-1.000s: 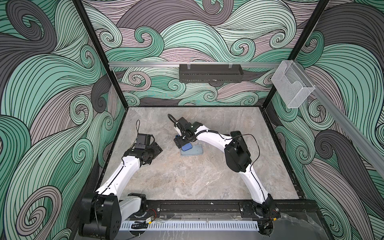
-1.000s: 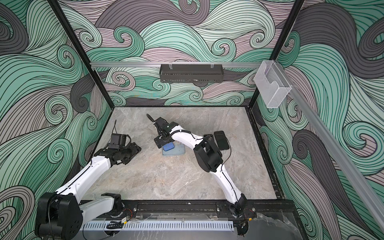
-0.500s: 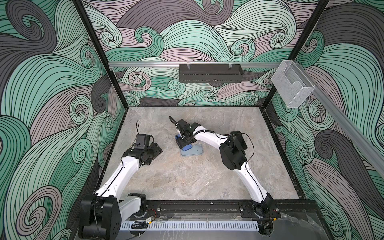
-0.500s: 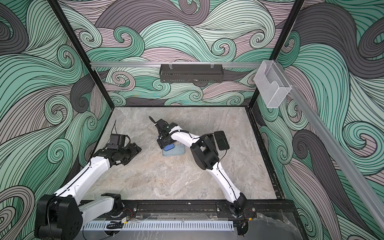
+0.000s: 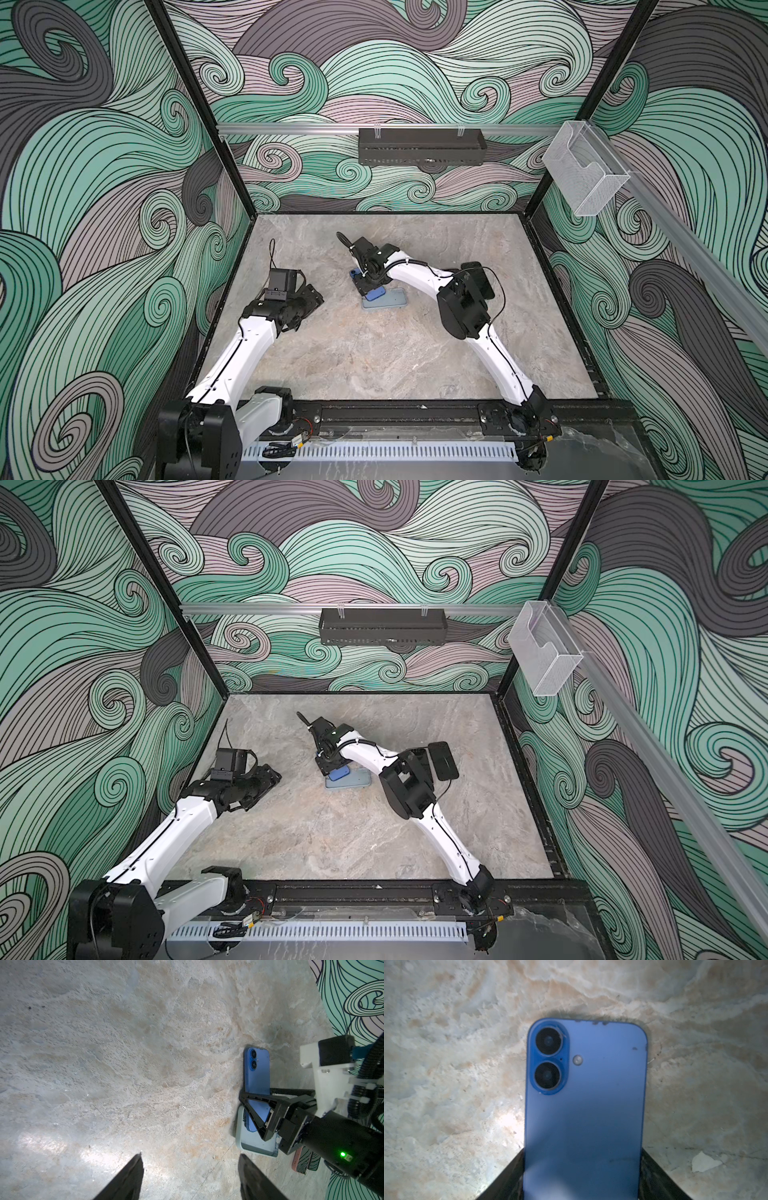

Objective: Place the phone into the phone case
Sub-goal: 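Lift the blue phone off the case with the right gripper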

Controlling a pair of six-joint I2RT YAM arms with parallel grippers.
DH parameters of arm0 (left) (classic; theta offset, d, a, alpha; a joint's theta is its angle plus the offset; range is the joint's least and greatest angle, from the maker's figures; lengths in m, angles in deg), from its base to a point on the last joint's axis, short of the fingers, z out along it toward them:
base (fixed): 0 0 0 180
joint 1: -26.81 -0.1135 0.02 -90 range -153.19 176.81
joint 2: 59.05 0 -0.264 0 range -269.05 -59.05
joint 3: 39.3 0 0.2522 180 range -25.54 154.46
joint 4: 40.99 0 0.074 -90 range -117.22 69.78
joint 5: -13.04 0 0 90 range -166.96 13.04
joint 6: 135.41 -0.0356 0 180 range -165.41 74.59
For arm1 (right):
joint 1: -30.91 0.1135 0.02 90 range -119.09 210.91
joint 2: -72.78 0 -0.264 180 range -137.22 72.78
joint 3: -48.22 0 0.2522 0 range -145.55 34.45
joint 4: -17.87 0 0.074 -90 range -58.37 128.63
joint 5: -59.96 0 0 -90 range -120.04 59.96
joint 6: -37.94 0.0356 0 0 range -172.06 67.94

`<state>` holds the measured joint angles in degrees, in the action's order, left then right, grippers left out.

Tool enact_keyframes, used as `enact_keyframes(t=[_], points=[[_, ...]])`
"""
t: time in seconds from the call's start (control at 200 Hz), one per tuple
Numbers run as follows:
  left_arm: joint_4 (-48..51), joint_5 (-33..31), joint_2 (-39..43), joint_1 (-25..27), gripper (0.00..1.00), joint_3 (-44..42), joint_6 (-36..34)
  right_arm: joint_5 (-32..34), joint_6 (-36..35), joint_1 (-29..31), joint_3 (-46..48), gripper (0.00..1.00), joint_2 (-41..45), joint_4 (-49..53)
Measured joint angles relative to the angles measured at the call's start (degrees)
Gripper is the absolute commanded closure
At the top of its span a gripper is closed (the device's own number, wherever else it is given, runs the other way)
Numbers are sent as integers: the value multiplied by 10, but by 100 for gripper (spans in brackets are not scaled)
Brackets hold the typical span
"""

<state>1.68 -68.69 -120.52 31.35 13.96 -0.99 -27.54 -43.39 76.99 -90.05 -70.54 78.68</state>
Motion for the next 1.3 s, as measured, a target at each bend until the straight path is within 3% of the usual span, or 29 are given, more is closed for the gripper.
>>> enact_keyframes(t=[0.325,0.586,1.021,1.296], points=[[-1,20,-2,0,26,4,-17,-63,-12,-10,29,73,57,14],[-3,64,-23,0,26,51,-52,-187,-12,-55,53,75,171,5],[-34,239,-92,0,34,139,-159,-400,-5,-131,303,74,355,-10],[-216,319,-21,19,30,66,-274,-539,50,-169,445,73,468,-94]])
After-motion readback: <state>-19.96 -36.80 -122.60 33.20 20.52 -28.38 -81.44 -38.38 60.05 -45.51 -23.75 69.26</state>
